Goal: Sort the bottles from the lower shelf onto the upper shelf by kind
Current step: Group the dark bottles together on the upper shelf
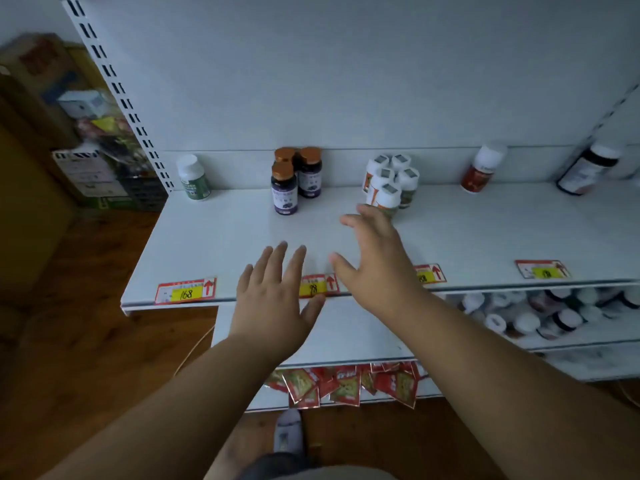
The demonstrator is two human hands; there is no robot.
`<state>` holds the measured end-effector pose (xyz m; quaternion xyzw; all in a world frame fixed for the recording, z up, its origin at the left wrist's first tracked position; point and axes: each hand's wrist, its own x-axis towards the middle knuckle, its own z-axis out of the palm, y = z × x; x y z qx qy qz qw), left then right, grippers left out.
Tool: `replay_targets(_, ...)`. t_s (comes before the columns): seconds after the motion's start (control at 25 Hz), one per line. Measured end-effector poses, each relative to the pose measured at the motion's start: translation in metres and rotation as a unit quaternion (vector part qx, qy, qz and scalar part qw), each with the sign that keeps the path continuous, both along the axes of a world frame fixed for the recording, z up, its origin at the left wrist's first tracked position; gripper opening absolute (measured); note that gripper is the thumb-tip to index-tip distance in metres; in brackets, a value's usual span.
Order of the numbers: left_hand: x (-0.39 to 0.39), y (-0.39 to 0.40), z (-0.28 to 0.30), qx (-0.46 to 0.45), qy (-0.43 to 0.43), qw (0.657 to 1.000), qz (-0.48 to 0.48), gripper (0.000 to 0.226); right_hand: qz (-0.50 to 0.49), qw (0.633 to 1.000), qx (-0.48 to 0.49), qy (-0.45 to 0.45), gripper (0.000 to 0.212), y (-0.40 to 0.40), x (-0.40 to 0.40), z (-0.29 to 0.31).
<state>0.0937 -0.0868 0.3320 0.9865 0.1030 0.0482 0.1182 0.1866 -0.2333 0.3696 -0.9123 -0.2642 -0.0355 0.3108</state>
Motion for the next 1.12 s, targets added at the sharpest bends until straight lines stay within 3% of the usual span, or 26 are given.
replay_targets(0.12, -0.023, -0.053, -0.002, 0.006, -0.015, 1.0, -0.023, 0.067, -0.003, 1.0, -0.001, -0.005, 0.055, -0.057, -0.032, -0.004)
replay_targets(0.28, -0.036, -0.105, -0.022, 0.008, -0.014, 0.994, -0.104, 0.053, -0.061, 0.998, 0.016, 0.028, 0.038, -0.123, -0.064, -0.034)
replay_targets(0.52, -0.006, -0.137, -0.128, -0.028, 0.09, 0.976, -0.198, 0.055, -0.161, 0.982, 0.026, 0.098, 0.039, -0.174, -0.07, -0.135)
replay_targets(0.8, 0.091, -0.14, -0.316, -0.019, 0.12, 0.977, -0.177, 0.06, -0.254, 0.947, 0.022, 0.197, 0.049, -0.159, 0.008, -0.331)
replay_targets(0.96, 0.127, -0.115, -0.377, 0.008, 0.117, 0.976, -0.181, 0.061, -0.274, 0.927, 0.082, 0.243, 0.06, -0.132, 0.065, -0.411)
replay_targets(1.12, 0.151, -0.095, -0.404, 0.02, 0.114, 0.973, -0.2, 0.061, -0.316, 0.91, 0.128, 0.236, 0.085, -0.107, 0.126, -0.467)
